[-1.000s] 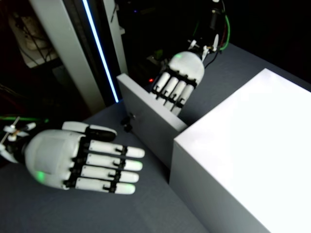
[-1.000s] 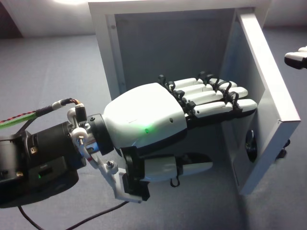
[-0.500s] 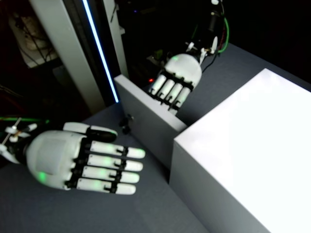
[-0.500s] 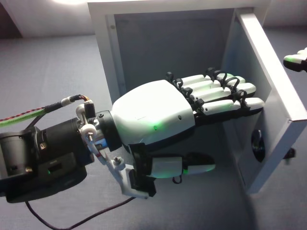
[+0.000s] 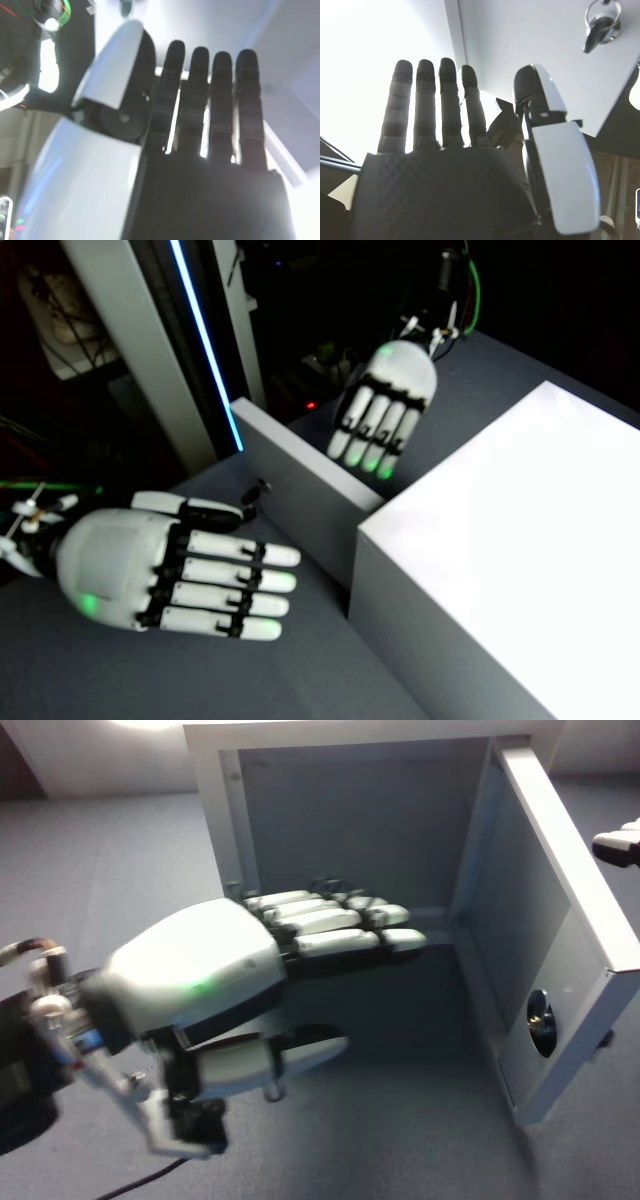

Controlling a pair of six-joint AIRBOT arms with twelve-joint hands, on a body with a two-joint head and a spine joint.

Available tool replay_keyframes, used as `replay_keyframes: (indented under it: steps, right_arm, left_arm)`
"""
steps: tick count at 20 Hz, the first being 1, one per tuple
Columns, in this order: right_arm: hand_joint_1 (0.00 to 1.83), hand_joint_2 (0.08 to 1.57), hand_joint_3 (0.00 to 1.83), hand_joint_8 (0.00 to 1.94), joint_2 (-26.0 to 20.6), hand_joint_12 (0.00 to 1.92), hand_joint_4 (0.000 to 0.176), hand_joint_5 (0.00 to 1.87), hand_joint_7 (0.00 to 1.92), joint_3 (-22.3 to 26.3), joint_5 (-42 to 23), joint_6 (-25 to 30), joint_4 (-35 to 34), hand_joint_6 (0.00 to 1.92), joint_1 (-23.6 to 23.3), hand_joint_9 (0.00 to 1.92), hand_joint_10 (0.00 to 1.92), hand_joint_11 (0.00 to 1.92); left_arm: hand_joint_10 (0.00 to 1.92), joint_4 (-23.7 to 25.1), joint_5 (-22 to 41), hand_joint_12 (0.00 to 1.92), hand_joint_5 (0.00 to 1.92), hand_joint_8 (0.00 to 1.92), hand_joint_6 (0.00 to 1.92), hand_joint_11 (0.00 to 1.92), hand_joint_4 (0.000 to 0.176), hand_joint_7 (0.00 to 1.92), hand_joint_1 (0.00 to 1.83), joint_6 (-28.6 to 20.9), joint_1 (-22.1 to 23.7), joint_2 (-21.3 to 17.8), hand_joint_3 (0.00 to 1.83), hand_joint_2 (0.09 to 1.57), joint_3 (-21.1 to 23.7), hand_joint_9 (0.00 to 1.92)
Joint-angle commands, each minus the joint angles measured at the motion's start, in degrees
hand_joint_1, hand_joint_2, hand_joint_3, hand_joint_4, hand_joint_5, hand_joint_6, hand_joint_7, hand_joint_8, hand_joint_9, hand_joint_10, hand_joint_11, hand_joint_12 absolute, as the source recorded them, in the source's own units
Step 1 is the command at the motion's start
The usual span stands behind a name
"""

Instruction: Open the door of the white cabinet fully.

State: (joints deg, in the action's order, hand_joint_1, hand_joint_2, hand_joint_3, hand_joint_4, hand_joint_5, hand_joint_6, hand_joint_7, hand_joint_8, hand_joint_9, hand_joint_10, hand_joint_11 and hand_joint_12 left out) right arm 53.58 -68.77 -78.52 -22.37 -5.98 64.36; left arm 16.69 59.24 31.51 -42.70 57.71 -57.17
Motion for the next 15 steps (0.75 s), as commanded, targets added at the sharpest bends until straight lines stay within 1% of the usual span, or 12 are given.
replay_keyframes:
  steps: [1,3,4,6,8,9,10,11,12,13,14,15]
  right_arm:
    - [0.58,1.31,0.0,0.0,-0.8,0.0,0.0,0.33,0.33,0.1,-7.7,0.6,-1.8,0.0,-0.3,0.26,0.0,0.15]
    - [0.56,1.3,0.0,0.0,-0.9,0.0,0.024,0.33,0.31,0.5,-8.3,0.6,-2.4,0.0,-0.3,0.21,0.0,0.11]
    - [0.61,1.32,0.0,0.0,-1.0,0.01,0.0,0.33,0.3,0.6,-8.8,0.5,-2.9,0.0,-0.3,0.21,0.0,0.13]
    - [0.68,1.34,0.0,0.01,-1.0,0.06,0.0,0.33,0.33,0.7,-9.4,0.5,-4.1,0.0,-0.1,0.28,0.02,0.24]
    - [0.71,1.35,0.0,0.0,-1.2,0.07,0.0,0.33,0.32,1.0,-10.8,0.5,-5.2,0.0,0.6,0.28,0.0,0.24]
    - [0.71,1.35,0.0,0.0,-1.4,0.07,0.0,0.33,0.32,1.1,-11.3,0.5,-5.5,0.0,0.9,0.28,0.0,0.24]
    - [0.71,1.34,0.0,0.0,-1.4,0.08,0.0,0.34,0.33,1.2,-11.7,0.5,-5.8,0.0,1.2,0.29,0.01,0.26]
    - [0.71,1.33,0.0,0.0,-1.5,0.06,0.0,0.34,0.32,1.3,-12.4,0.5,-6.0,0.0,1.2,0.27,0.0,0.22]
    - [0.71,1.33,0.0,0.0,-1.5,0.06,0.0,0.34,0.32,1.4,-12.9,0.5,-6.1,0.0,1.2,0.27,0.0,0.22]
    - [0.7,1.33,0.0,0.0,-1.6,0.06,0.0,0.33,0.33,1.5,-13.7,0.5,-6.3,0.0,1.2,0.27,0.0,0.2]
    - [0.74,1.35,0.0,0.0,-1.7,0.04,0.0,0.31,0.3,1.5,-14.2,0.5,-6.5,0.0,1.2,0.23,0.0,0.17]
    - [0.75,1.35,0.0,0.0,-1.8,0.05,0.0,0.31,0.3,1.6,-15.1,0.5,-6.7,0.0,1.2,0.23,0.0,0.18]
  left_arm:
    - [0.01,-2.0,9.1,0.06,0.29,0.01,0.01,0.28,0.0,0.22,0.43,0.0,-0.6,-1.4,0.03,1.51,0.8,0.23]
    - [0.0,-4.8,10.7,0.03,0.27,0.0,0.0,0.22,0.0,0.22,0.38,1.9,-3.1,-4.1,0.01,1.52,2.2,0.21]
    - [0.0,-7.8,12.4,0.02,0.25,0.0,0.0,0.19,0.0,0.19,0.3,3.6,-5.4,-6.2,0.01,1.53,3.1,0.17]
    - [0.01,-12.1,16.0,0.06,0.25,0.01,0.0,0.24,0.0,0.22,0.4,5.9,-8.7,-9.1,0.0,1.5,4.6,0.2]
    - [0.0,-17.1,20.5,0.73,0.26,0.0,0.0,0.03,0.0,0.28,0.33,8.9,-12.0,-12.0,0.0,1.48,6.2,0.29]
    - [0.0,-19.1,22.3,0.73,0.26,0.0,0.0,0.03,0.0,0.28,0.33,10.1,-13.5,-13.1,0.0,1.48,6.8,0.29]
    - [0.0,-21.1,24.2,0.7,0.24,0.0,0.0,0.0,0.0,0.24,0.33,11.1,-14.8,-13.8,0.0,1.49,7.2,0.23]
    - [0.01,-23.9,27.4,0.43,0.2,0.01,0.01,0.0,0.0,0.18,0.48,12.3,-17.1,-14.7,0.0,1.47,7.7,0.14]
    - [0.01,-26.0,29.9,0.43,0.2,0.01,0.01,0.0,0.0,0.18,0.48,13.0,-18.5,-15.1,0.0,1.47,8.0,0.14]
    - [0.01,-28.6,33.0,0.11,0.17,0.01,0.01,0.0,0.0,0.14,0.42,14.0,-19.9,-15.3,0.0,1.45,8.2,0.08]
    - [0.0,-30.0,34.6,0.21,0.2,0.0,0.0,0.0,0.0,0.18,0.48,14.3,-20.5,-15.3,0.0,1.44,8.2,0.12]
    - [0.01,-31.4,35.8,0.04,0.17,0.01,0.0,0.0,0.0,0.13,0.43,14.4,-20.7,-15.2,0.01,1.45,7.9,0.06]
